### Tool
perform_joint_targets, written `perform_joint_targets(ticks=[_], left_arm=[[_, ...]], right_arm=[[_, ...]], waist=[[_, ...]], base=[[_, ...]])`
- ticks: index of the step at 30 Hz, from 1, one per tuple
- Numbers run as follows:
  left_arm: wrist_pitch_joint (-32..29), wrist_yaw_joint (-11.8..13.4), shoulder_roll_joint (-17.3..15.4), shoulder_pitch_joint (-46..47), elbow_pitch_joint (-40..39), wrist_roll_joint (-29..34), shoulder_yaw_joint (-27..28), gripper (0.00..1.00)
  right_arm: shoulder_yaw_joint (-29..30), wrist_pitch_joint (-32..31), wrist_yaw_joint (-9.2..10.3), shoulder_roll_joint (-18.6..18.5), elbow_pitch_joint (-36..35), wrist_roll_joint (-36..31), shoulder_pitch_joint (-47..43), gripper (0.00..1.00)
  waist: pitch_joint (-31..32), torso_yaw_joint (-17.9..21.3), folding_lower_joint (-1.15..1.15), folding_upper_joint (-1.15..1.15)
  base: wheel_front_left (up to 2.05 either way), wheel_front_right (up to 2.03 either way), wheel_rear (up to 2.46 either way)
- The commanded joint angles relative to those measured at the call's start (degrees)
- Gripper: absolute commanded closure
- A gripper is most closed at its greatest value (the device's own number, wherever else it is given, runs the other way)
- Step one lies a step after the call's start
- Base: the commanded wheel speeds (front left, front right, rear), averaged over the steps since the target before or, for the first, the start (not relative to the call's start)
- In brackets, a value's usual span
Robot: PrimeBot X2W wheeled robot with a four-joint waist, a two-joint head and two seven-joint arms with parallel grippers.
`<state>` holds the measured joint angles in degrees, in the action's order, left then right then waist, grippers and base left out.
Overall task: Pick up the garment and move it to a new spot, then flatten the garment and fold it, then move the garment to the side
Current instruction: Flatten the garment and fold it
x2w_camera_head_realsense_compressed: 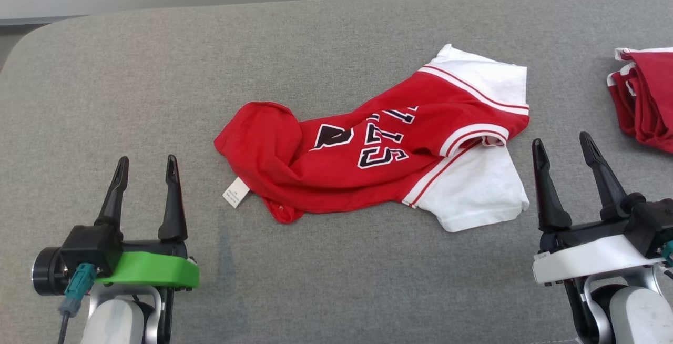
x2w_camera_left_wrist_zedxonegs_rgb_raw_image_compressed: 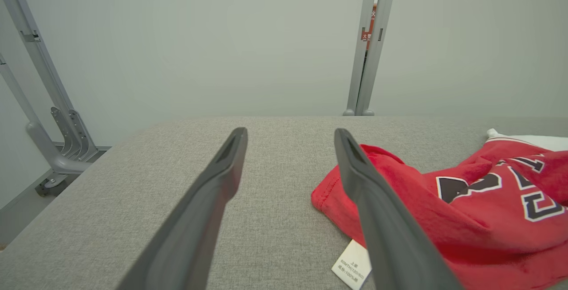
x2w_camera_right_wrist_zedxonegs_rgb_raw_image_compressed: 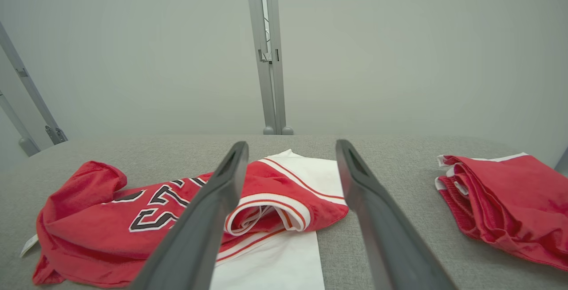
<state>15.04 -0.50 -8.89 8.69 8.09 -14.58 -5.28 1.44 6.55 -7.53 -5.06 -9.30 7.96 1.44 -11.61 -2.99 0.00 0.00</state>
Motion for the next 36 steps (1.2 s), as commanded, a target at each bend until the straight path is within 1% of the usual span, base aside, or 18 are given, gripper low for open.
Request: perform_joint_targets(ticks=[1,6,11,15,18,21,24,29,34,36], left_arm=[[0.2,-0.1,-0.5,-0.3,0.2,-0.4,0.1,0.0],[0.1,-0.6,-0.8,1.5,0.2,-0.3,-0.2,0.0],[-2.2,-2.8,-1.4,6.7,3.1,-1.0,-1.8,0.0],[-5.4,-4.5,-1.8,12.9,9.8,-2.2,-3.0,0.0],[-6.7,-5.5,-1.9,17.0,17.3,-3.6,-3.6,0.0],[-6.6,-6.2,-1.8,20.3,24.3,-5.0,-4.8,0.0],[-6.1,-6.7,-1.8,22.4,29.1,-5.9,-6.1,0.0],[-5.0,-7.0,-2.3,24.5,34.8,-7.5,-9.0,0.0],[-6.3,-7.0,-2.6,25.6,39.3,-8.6,-13.0,0.0],[-6.0,-7.0,-2.6,26.0,40.6,-9.1,-14.4,0.64]], right_arm=[[0.2,-0.3,0.09,-0.1,0.0,0.4,-0.4,0.0],[0.5,-0.2,0.09,-0.1,-0.2,0.6,-0.1,0.0],[0.2,-0.4,0.09,0.0,-1.0,0.5,1.1,0.0],[-0.4,-0.1,0.09,-0.3,-0.9,0.7,2.3,0.0],[-0.8,0.2,0.09,-0.2,-0.3,0.9,3.2,0.0],[-1.0,0.7,0.09,-0.1,0.5,1.1,4.0,0.0],[-1.1,1.2,0.09,0.1,1.2,1.3,4.4,0.0],[-0.7,1.8,0.09,0.3,2.4,1.5,4.7,0.0],[-0.6,2.0,0.09,0.5,3.4,1.4,5.0,0.0],[-0.5,2.1,0.09,0.5,3.9,1.3,5.1,0.0]], waist=[[0.0,0.0,0.0,0.0],[-0.7,-0.1,0.0,0.0],[-3.1,-0.1,0.0,0.0],[-5.9,0.5,0.0,0.0],[-7.6,1.2,0.0,0.0],[-8.6,2.0,0.0,0.0],[-9.2,2.8,0.0,0.0],[-9.5,3.4,0.0,0.0],[-9.8,3.5,0.0,0.0],[-9.8,3.5,0.0,0.0]], base=[[0.0,0.0,0.0],[0.0,0.0,0.0],[0.0,0.0,0.0],[0.0,0.0,0.0],[0.0,0.0,0.0],[0.0,0.0,0.0],[0.0,0.0,0.0],[0.0,0.0,0.0],[0.0,0.0,0.0],[0.0,0.0,0.0]])
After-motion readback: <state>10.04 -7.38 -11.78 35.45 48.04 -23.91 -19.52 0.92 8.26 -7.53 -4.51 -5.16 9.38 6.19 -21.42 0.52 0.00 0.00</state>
